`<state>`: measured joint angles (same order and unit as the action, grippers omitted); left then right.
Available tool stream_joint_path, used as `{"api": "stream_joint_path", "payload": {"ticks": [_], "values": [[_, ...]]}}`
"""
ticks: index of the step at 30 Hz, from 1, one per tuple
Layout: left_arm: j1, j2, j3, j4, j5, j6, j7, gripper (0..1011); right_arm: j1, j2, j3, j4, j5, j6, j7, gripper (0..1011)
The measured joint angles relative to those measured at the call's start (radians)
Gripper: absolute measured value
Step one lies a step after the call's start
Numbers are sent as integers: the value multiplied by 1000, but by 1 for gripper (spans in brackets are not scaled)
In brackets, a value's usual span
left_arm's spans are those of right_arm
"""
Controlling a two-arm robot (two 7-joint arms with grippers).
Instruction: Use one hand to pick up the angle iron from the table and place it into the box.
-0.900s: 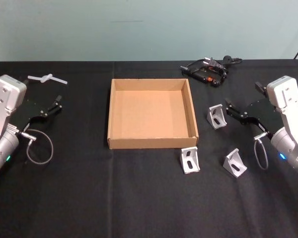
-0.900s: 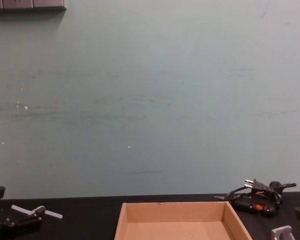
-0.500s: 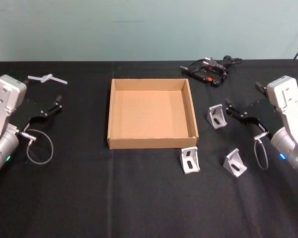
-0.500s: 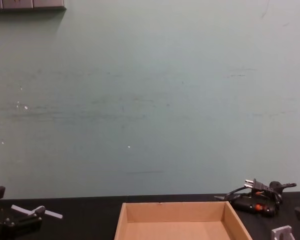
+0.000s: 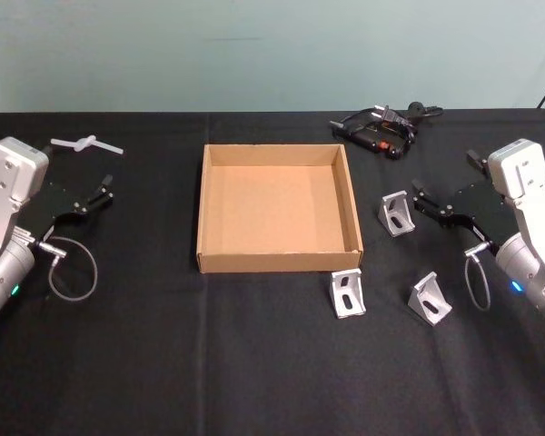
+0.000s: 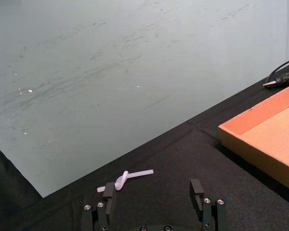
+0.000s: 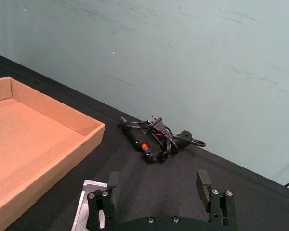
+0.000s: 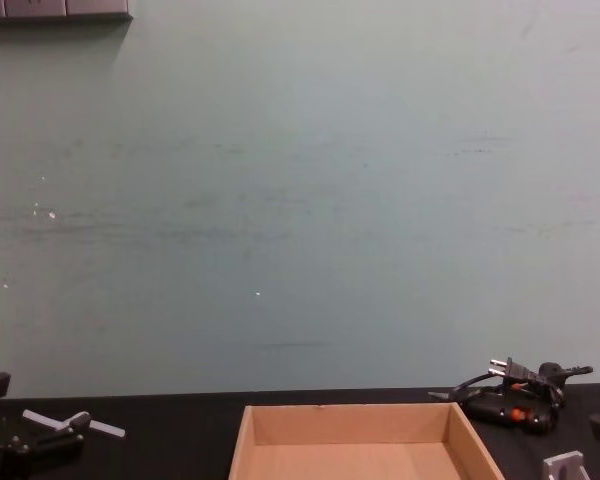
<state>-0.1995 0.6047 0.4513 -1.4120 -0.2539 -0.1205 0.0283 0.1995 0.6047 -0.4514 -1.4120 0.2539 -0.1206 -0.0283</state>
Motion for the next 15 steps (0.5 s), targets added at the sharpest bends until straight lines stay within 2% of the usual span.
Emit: {"api": "stream_joint_path", "payload": {"ticks": [10,15], "values": [[0,0,0,0,0,0,0,1005,1,-1,2,-1,-2,0,2,1000],[0,0,0,0,0,0,0,1005,-13,9,22,-50,-16,-1,5,1000]]}}
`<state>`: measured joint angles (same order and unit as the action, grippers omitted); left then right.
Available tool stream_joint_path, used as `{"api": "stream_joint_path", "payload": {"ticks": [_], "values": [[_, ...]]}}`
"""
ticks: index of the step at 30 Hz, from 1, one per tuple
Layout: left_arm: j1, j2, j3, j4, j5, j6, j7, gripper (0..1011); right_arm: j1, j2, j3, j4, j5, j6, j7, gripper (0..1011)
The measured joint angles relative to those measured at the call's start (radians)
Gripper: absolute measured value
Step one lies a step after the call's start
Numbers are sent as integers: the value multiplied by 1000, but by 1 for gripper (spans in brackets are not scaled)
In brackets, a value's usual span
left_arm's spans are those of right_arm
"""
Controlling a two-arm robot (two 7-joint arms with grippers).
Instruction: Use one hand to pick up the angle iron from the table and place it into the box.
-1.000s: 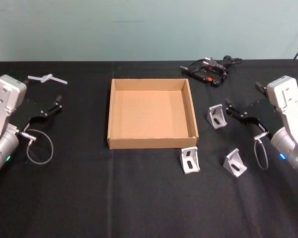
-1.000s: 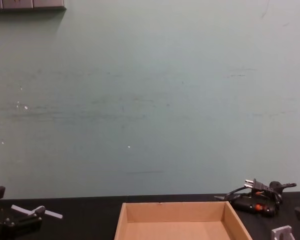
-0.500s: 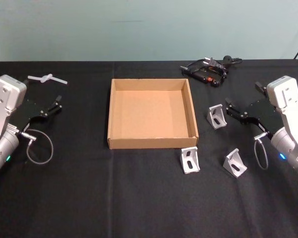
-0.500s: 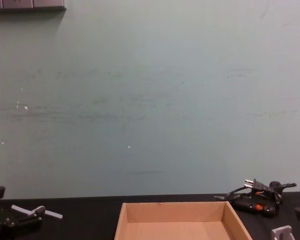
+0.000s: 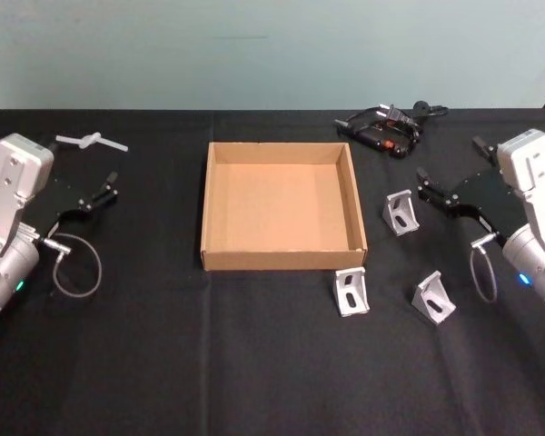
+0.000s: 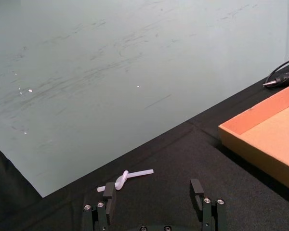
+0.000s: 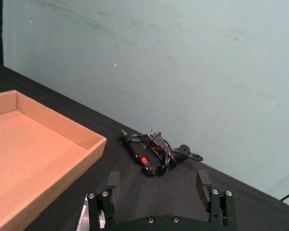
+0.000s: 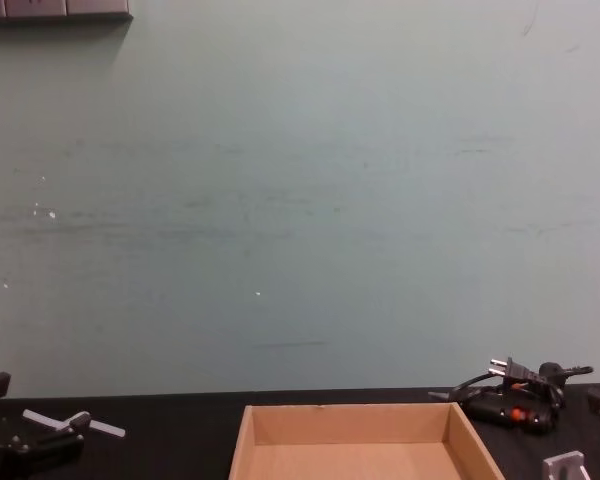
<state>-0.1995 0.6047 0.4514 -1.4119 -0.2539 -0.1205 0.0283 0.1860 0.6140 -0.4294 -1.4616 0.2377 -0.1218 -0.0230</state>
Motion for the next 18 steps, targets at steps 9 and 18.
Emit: {"api": "stream_joint_path", "payload": {"ticks": [9,18], "values": [[0,0,0,0,0,0,0,1005,-87,33,50,-90,55,78,40,1000],[0,0,0,0,0,0,0,1005,-113,44,82,-187,150,284,113,1000]]}}
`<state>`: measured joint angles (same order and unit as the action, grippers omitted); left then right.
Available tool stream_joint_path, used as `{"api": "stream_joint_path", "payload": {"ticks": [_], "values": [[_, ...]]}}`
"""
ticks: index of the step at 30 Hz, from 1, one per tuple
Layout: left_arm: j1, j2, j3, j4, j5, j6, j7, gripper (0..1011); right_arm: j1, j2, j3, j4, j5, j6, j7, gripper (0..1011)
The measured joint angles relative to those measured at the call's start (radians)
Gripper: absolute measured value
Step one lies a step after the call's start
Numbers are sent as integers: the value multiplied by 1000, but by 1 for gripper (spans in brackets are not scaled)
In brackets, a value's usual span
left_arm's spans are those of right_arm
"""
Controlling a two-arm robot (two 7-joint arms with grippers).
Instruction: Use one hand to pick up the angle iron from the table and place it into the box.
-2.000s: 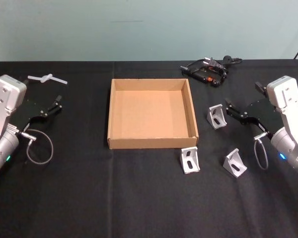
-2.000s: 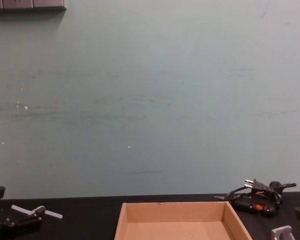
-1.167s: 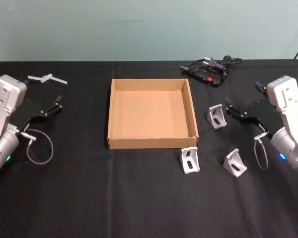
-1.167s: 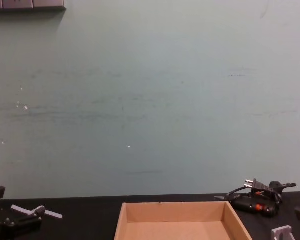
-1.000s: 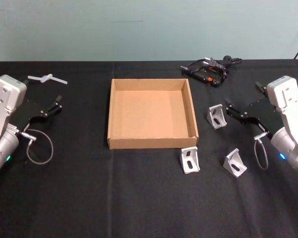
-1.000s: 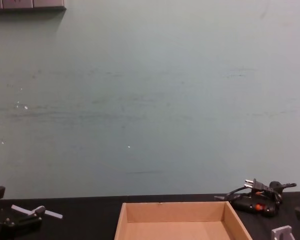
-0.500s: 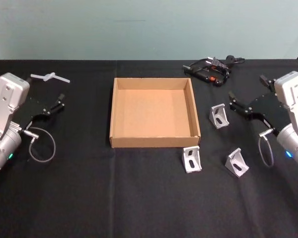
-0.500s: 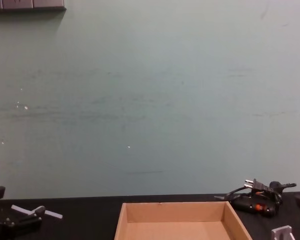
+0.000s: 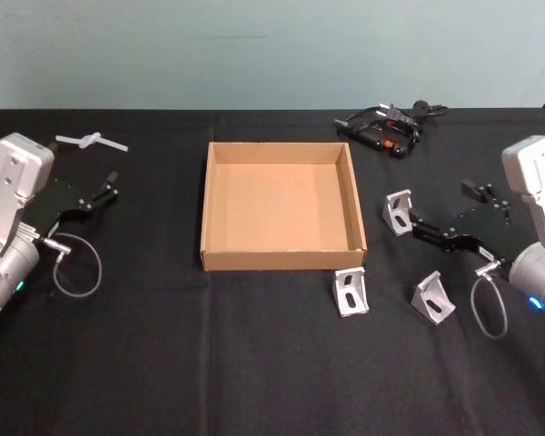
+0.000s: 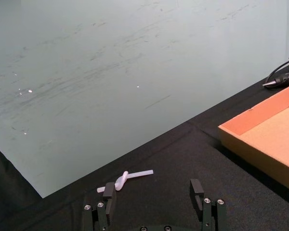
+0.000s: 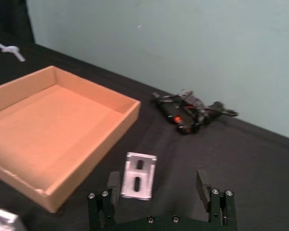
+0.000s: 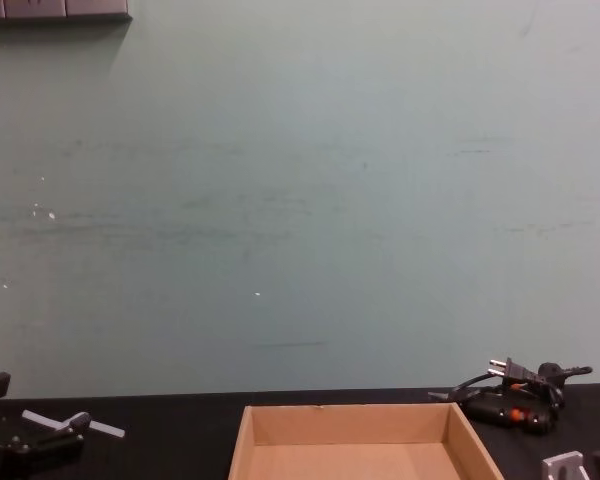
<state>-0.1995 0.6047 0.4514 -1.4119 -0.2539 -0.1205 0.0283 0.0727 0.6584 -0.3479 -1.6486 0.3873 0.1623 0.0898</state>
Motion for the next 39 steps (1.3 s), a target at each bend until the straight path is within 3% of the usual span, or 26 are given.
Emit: {"api": "stream_joint_path", "payload": {"ticks": [9,18,39], "values": [[0,0,0,0,0,0,0,1005,56,-15,-18,-14,14,135,65,1000],[0,0,0,0,0,0,0,1005,123,-81,-32,56,-7,230,74,1000],[0,0,0,0,0,0,0,1005,204,-191,-17,198,-39,235,95,1000]]}}
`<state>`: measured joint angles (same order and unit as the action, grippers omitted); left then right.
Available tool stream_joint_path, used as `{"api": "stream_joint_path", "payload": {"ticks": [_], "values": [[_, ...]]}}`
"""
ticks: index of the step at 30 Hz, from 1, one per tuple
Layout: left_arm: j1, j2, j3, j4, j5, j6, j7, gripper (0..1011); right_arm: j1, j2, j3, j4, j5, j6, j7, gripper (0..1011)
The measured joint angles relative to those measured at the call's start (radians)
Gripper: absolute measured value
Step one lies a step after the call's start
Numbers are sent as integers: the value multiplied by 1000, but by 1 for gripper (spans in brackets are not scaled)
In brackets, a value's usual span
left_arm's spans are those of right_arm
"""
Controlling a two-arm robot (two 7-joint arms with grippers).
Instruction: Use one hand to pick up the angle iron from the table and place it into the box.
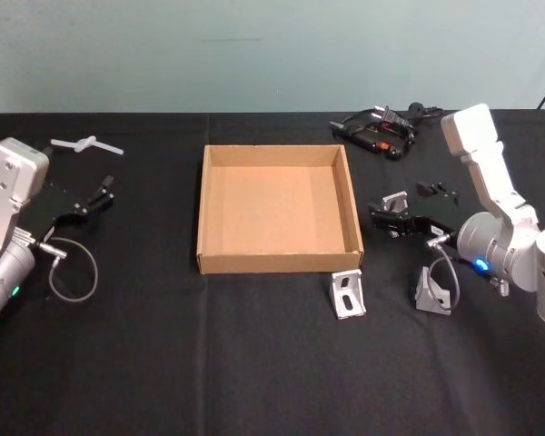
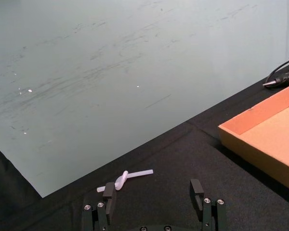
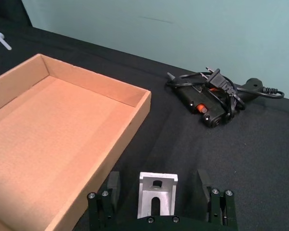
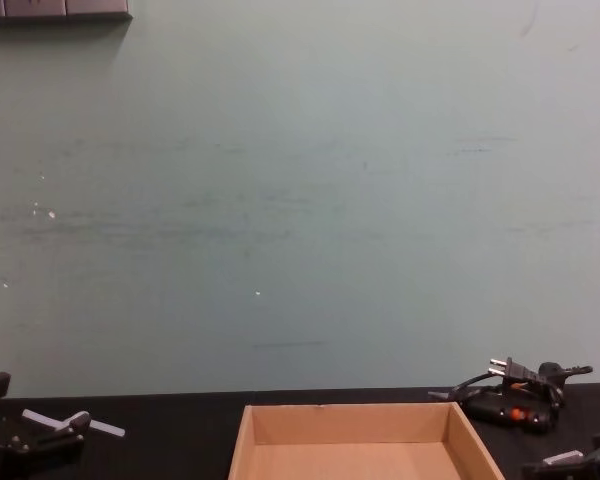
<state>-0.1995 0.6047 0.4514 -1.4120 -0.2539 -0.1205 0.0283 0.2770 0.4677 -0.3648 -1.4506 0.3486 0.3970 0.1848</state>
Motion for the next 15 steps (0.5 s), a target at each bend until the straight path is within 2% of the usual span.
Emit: {"api": "stream_joint_path", "payload": {"ticks": [10,15], "values": [[0,0,0,0,0,0,0,1005,18,-31,7,36,-19,-6,20,1000],[0,0,0,0,0,0,0,1005,18,-30,6,36,-19,-6,19,1000]]}}
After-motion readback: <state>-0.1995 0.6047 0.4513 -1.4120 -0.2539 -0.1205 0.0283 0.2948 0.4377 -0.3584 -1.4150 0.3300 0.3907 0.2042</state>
